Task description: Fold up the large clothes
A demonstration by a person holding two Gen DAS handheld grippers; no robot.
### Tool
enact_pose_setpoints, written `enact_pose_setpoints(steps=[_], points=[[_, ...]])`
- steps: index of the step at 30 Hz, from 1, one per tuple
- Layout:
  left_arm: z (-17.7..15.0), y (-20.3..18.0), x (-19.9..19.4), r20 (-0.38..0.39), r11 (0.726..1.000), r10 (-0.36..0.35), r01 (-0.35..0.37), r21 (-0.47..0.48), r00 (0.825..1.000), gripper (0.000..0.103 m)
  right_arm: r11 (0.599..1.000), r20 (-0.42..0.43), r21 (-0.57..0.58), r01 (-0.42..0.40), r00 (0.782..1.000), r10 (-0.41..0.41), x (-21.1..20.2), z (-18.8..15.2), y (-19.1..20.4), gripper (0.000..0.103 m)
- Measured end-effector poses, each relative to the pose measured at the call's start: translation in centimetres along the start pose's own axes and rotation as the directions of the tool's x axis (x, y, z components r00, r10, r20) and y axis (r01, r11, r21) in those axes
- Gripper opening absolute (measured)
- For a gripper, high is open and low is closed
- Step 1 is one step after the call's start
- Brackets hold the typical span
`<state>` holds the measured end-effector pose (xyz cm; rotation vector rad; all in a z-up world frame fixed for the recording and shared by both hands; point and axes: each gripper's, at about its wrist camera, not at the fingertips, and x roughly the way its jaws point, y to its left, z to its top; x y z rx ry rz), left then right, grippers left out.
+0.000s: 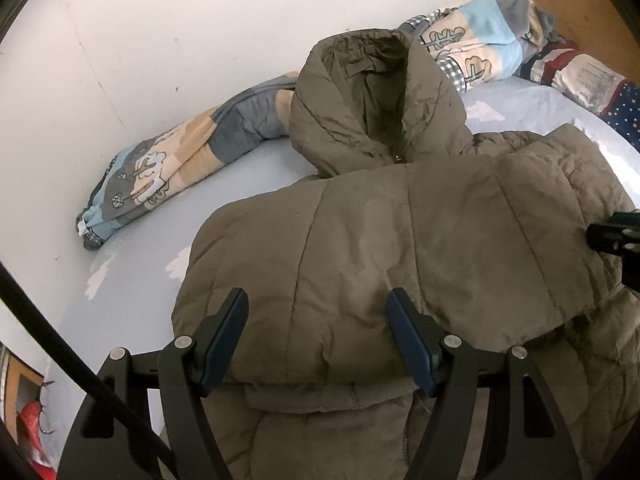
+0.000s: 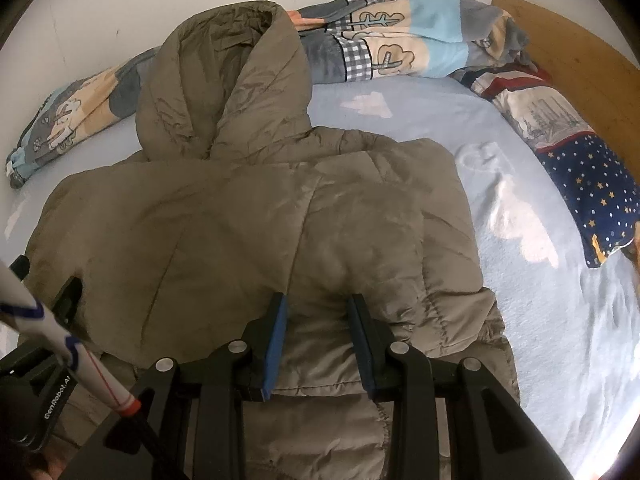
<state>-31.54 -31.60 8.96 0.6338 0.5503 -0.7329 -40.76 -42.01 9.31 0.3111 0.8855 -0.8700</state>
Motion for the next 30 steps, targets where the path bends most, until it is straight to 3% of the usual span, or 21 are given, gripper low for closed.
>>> enact_pose_setpoints(steps=[8,13,17,22,30], points=[[0.1,0.3,-0.5,0.019,1.000,0.008,-0.008,-0.018,1.000,0.071,1.000,-0.003,-0.005,0.004,1.000,-0.004,0.1,0.1,0.1,0.035],[0.8,2.3,-1.0,0.032,0.996,0.013,-0.010,-0.084,0.999,0.071,0.999,0.014,0.033,-0.030,0.999,0.030,-0.7,0.3,-0.2,0.035],[0.7,4.9,0.3,-0.035,0.984,0.030,-0.036,-0.172,0.999,0.071,0.998,0.060,0.061,-0.030,0.998,0.027,-1.8,0.6,-1.2,0.035],[-0.4,6.7,3.0,-0.168,0.965,-0.040,-0.006,-0.262,0.985,0.071,0.992,-0.017,0.116,-0.052,0.998,0.054,0.1,0.3,-2.4,0.035],[-0.4,6.1,2.3,-0.153,0.974,-0.007,-0.028,-0.226,0.988,0.071,0.991,-0.046,0.117,-0.062,0.997,0.067,0.8,0.0,-2.2,0.042]])
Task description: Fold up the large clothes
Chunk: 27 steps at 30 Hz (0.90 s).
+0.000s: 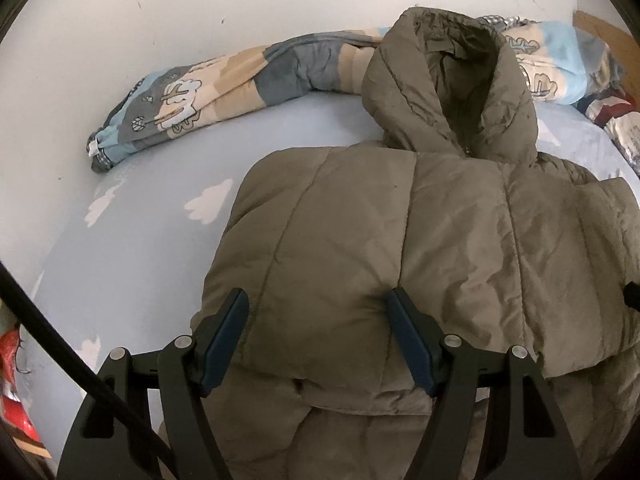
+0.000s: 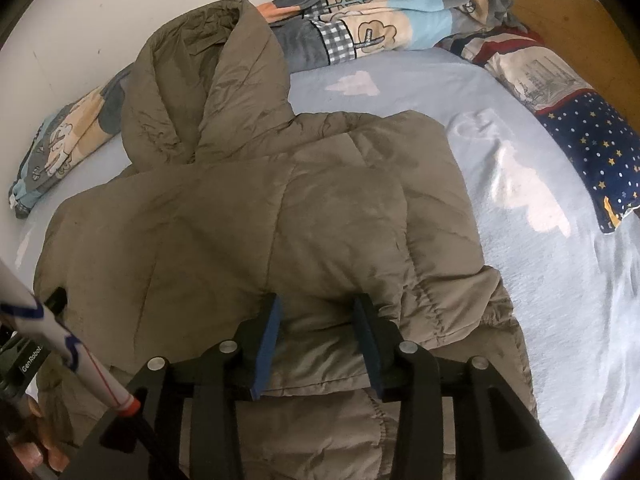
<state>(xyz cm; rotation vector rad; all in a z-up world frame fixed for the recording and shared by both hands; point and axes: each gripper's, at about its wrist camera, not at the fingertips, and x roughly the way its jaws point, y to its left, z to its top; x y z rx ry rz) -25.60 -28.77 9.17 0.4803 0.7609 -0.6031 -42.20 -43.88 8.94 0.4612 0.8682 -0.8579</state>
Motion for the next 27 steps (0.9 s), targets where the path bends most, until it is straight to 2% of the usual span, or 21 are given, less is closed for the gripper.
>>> enact_pose_setpoints(steps=[6,10,20,27], points=[[0.6,0.5,-0.9,0.038,0.999,-0.022,0.024,-0.031,0.999,0.071,1.000,0.014,0.013,-0.007,1.000,0.007,-0.3,0.2,0.0,0.042],[1.1,1.2,-2.1,0.071,0.998,-0.030,0.034,-0.054,0.997,0.071,1.000,0.062,0.012,-0.011,0.998,0.011,-1.8,0.5,-0.1,0.042],[1.6,2.8,-4.6,0.082,0.995,-0.053,0.059,-0.077,0.995,0.071,0.998,0.131,0.049,-0.033,0.991,0.026,-5.4,0.5,-1.6,0.042],[1.8,3.8,-6.8,0.097,0.995,-0.061,0.069,-0.078,0.993,0.071,0.997,0.148,0.065,-0.052,0.988,0.041,-7.7,0.4,-2.6,0.042]])
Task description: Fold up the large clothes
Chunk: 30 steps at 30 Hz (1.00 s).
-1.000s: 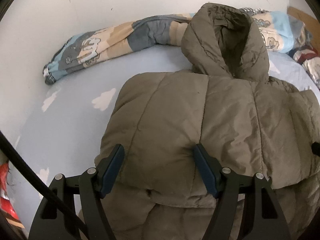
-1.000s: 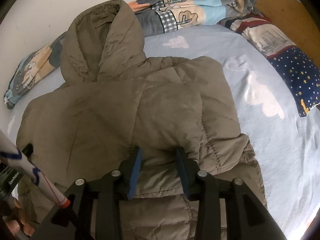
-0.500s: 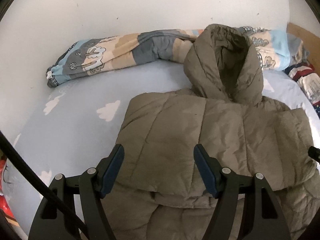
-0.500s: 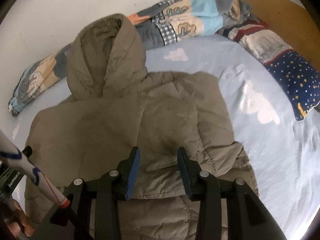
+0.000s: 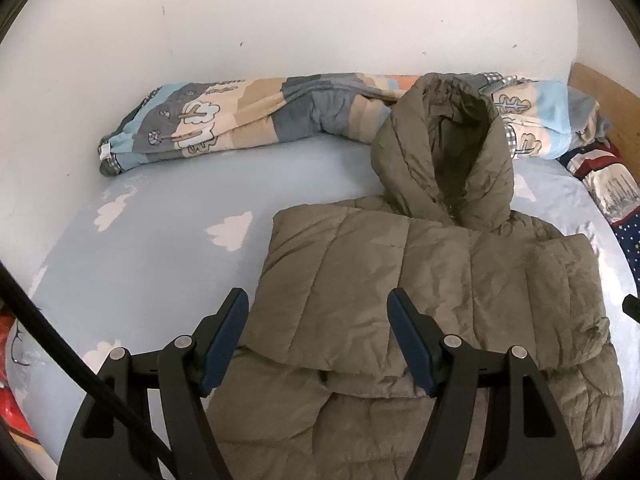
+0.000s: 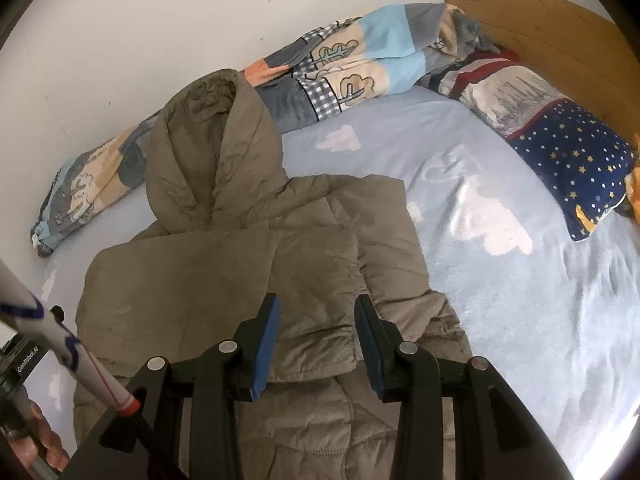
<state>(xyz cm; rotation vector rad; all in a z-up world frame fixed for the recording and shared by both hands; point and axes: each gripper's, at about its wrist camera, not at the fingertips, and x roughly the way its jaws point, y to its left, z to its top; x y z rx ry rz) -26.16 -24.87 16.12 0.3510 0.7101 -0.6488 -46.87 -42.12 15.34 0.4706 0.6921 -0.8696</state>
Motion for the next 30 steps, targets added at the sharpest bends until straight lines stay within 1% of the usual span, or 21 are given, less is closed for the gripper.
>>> enact_pose_setpoints(steps=[5,8,15,22,26,30], points=[[0.1,0.5,-1.4,0.013,1.000,0.006,-0.007,0.005,1.000,0.071,1.000,0.005,-0.017,-0.002,1.000,0.002,-1.5,-0.2,0.0,0.042],[0.3,1.2,-2.1,0.019,1.000,0.009,-0.009,-0.009,1.000,0.071,1.000,0.009,-0.024,-0.003,1.000,0.003,-2.0,-0.4,-0.1,0.042],[0.5,2.2,-2.6,0.011,1.000,0.011,-0.011,-0.028,1.000,0.071,1.000,0.025,-0.008,-0.009,1.000,0.009,-3.4,-0.4,-0.7,0.042],[0.4,2.3,-2.8,0.011,1.000,0.001,-0.001,-0.025,1.000,0.071,1.000,0.013,-0.005,-0.010,1.000,0.010,-3.4,-0.6,-1.2,0.042],[0.3,1.8,-2.2,0.005,1.000,-0.002,0.002,-0.009,1.000,0.071,1.000,0.000,-0.004,-0.017,1.000,0.017,-3.0,-0.7,-1.3,0.042],[0.1,1.4,-1.5,0.004,1.000,-0.007,0.007,0.003,1.000,0.071,1.000,0.005,-0.008,-0.018,1.000,0.018,-2.5,-0.6,-1.1,0.043]])
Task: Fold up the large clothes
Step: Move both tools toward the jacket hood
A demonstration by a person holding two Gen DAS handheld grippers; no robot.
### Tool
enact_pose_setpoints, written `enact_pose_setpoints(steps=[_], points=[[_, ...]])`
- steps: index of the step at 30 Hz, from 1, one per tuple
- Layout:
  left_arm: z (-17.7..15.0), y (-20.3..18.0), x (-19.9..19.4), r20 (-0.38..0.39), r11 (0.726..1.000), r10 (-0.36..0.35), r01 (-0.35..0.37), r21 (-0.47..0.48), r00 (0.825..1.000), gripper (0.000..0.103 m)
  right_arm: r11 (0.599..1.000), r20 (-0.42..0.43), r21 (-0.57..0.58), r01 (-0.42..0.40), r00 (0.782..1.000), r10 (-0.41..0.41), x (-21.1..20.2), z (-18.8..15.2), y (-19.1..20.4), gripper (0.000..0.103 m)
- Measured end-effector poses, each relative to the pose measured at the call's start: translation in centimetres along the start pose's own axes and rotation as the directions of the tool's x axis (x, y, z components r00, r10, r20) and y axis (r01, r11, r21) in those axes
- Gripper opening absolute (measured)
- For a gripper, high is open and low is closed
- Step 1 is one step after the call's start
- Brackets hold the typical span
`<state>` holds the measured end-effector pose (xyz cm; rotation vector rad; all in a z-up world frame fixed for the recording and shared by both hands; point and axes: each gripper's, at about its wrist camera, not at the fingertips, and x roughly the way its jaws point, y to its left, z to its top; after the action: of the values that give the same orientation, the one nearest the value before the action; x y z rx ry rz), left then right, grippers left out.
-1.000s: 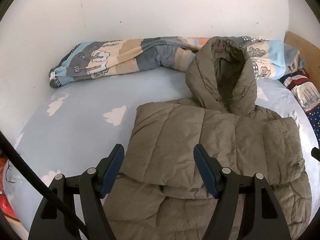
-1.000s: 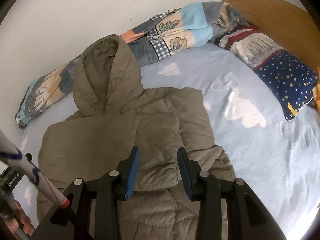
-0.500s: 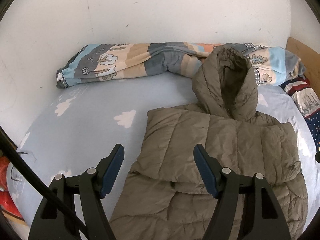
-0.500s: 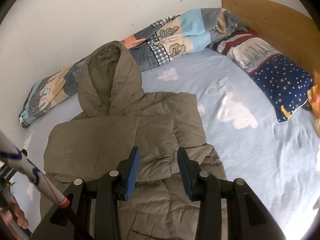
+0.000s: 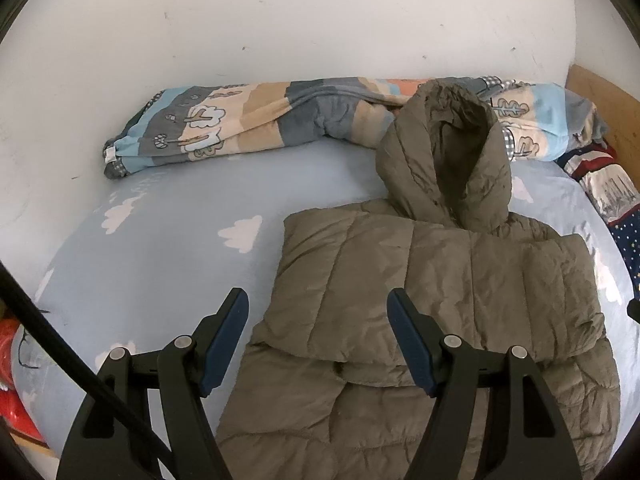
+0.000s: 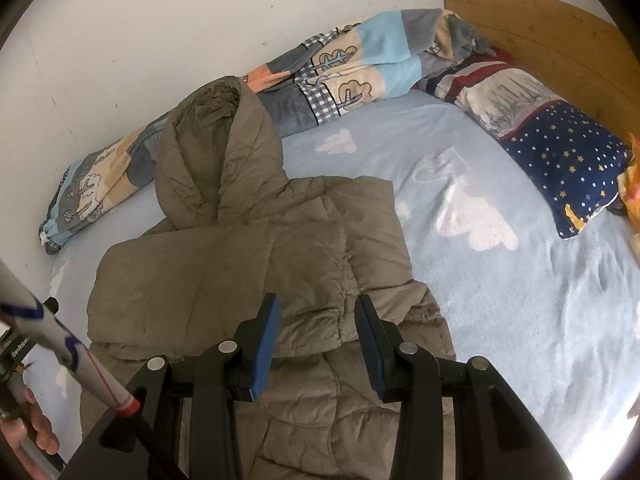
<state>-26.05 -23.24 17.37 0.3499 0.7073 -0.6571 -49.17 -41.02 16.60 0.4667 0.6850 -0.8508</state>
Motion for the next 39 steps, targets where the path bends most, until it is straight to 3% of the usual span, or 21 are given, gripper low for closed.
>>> enact_pose_setpoints(steps=[6,9,15,18,28,33,36,39], points=[[-1.1,-0.5,2.2,0.024,1.000,0.020,-0.020,0.015,1.000,0.071,1.000,-0.013,-0.002,-0.010,1.000,0.010,1.8,-0.3,0.1,0.043],[-0.8,-0.8,3.8,-0.020,1.000,0.001,0.000,0.006,1.000,0.071,1.000,-0.022,-0.007,-0.014,1.000,0.013,2.5,-0.3,0.1,0.043],[0.9,-1.4,4.1,0.003,0.998,-0.061,0.061,0.012,0.998,0.071,0.997,-0.041,-0.014,-0.074,0.996,0.074,3.3,0.3,1.0,0.044],[1.7,-2.0,4.2,0.018,0.997,-0.052,0.051,0.058,0.998,0.071,0.993,-0.014,-0.074,-0.088,0.996,0.087,2.8,0.8,2.3,0.044],[4.4,-2.3,5.5,-0.013,0.994,-0.077,0.077,0.072,0.997,0.071,0.989,-0.019,-0.084,-0.118,0.993,0.117,2.6,1.8,3.2,0.050],[7.2,-1.9,6.9,-0.072,0.991,-0.112,0.116,0.061,0.991,0.071,0.987,-0.052,-0.084,-0.137,0.990,0.132,3.3,4.5,4.1,0.050],[10.0,-2.1,7.6,-0.088,0.988,-0.108,0.117,0.101,0.990,0.071,0.984,-0.069,-0.093,-0.154,0.987,0.148,3.7,7.4,4.7,0.051],[13.0,-2.6,8.4,-0.078,0.986,-0.085,0.096,0.137,0.993,0.078,0.982,-0.078,-0.107,-0.158,0.986,0.150,4.2,10.3,5.3,0.054]])
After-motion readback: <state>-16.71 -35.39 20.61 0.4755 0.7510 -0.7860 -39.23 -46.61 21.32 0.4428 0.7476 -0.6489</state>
